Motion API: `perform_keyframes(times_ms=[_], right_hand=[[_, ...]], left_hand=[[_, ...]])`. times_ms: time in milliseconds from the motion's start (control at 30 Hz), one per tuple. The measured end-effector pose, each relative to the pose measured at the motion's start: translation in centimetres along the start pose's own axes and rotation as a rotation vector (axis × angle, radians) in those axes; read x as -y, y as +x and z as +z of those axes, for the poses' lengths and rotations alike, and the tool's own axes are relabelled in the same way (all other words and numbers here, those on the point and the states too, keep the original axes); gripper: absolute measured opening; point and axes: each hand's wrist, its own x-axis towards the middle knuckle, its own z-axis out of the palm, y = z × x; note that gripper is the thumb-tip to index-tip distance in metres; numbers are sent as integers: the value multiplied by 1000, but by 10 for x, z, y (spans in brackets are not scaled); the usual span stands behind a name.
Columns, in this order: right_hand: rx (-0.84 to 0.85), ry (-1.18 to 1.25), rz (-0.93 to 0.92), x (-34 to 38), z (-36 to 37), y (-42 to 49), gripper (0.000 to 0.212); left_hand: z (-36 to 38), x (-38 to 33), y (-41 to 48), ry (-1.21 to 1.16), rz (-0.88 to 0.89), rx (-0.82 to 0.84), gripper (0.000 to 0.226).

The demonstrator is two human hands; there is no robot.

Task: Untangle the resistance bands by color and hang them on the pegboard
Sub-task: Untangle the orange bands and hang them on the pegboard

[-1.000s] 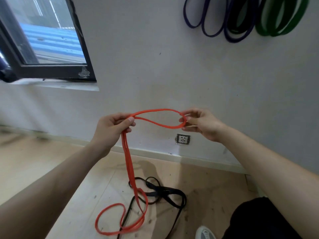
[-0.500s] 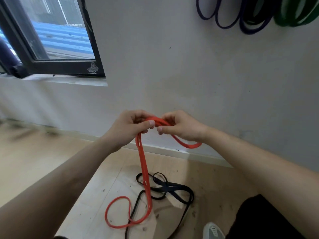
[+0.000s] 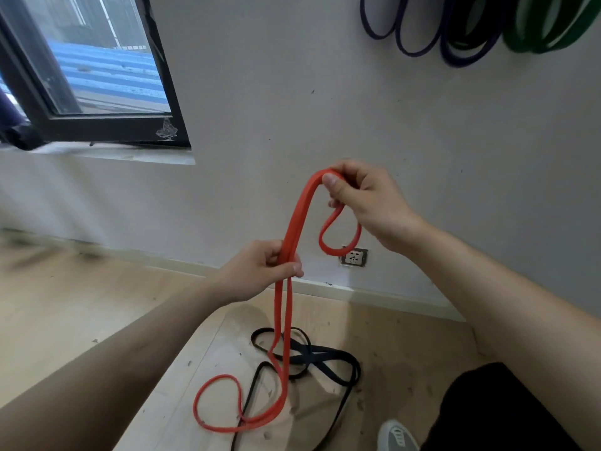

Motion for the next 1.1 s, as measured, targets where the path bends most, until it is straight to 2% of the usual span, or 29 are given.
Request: perform_keyframes(times_ms=[133,267,433,567,733,900,1000,1100], right_hand=[[-208,105,-31,-2,-16,6,18],[-345,151,15,-11,-41,11,19],[-430,132,87,-29,-64,11,21],[-437,138,181,-45,-72,8,20],[-299,127,280,-61,-81,2,18],[22,2,414,-84,-91,-6,16],[190,35,506,-88,-88,-11,12],[429,-93,542,-84,-72,-15,29]], left_hand=[[8,4,-1,-42,-51,39,12],[9,0,-2,-209,-68,-76,14],[5,-7,2,-420,-71,-236,22],[4,-8,5,-378,-41,-356,14],[-4,-11,6,-332,4,-512,8],[-18,-16,0,-381,1,-579,10],[-22,-25,-2,-440,13,-599,9],[-23,-36,-4,-483,55,-608,10]])
